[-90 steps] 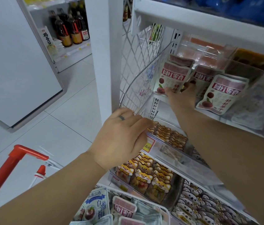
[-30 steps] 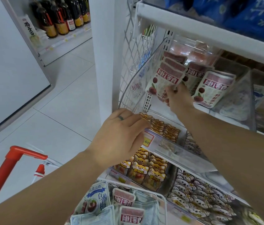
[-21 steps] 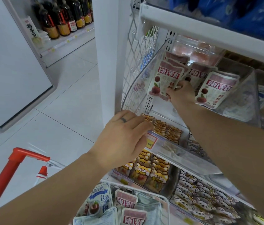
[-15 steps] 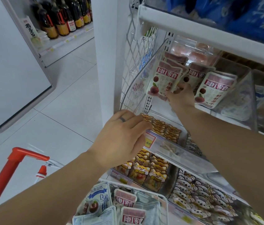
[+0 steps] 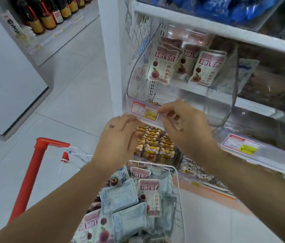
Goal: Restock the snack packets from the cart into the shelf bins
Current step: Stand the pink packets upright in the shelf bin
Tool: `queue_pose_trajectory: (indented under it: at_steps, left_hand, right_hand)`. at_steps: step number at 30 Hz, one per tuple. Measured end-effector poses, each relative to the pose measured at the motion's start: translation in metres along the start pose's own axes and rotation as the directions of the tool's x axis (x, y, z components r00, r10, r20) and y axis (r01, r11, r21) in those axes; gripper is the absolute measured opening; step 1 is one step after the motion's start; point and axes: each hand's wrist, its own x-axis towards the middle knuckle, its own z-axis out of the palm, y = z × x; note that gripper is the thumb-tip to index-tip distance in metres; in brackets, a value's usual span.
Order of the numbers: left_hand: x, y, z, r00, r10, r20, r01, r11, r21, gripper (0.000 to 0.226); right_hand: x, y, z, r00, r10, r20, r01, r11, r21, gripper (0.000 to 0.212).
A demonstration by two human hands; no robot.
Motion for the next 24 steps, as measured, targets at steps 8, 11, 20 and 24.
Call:
queue_pose_trajectory:
  at_steps: [8, 11, 20, 24]
  left_hand:
    - [-0.116, -0.004, 0.030, 0.776, -0.196, 0.600, 0.169, 0.980, 0.102, 0.035]
    - [-0.144, -0.012, 0.048, 0.612, -0.281, 0.740, 0.140, 0.958, 0.249, 0.053]
    - [-0.171, -0.020, 0.078, 0.465, -0.325, 0.823, 0.072, 0.941, 0.331, 0.088]
    - [-0.171, -0.024, 0.085, 0.473, -0.313, 0.823, 0.076, 0.946, 0.316, 0.088]
  right_hand:
    - [-0.139, 0.071, 0.096, 0.724, 0.551, 0.414, -0.496, 0.834, -0.243, 0.025]
    - [-0.176, 0.095, 0.123, 0.504, 0.729, 0.462, -0.697, 0.660, -0.280, 0.049]
    - [-0.197, 0.118, 0.159, 0.362, 0.782, 0.506, -0.827, 0.521, -0.213, 0.087]
    - [-0.189, 0.115, 0.155, 0.353, 0.765, 0.539, -0.808, 0.539, -0.236, 0.082]
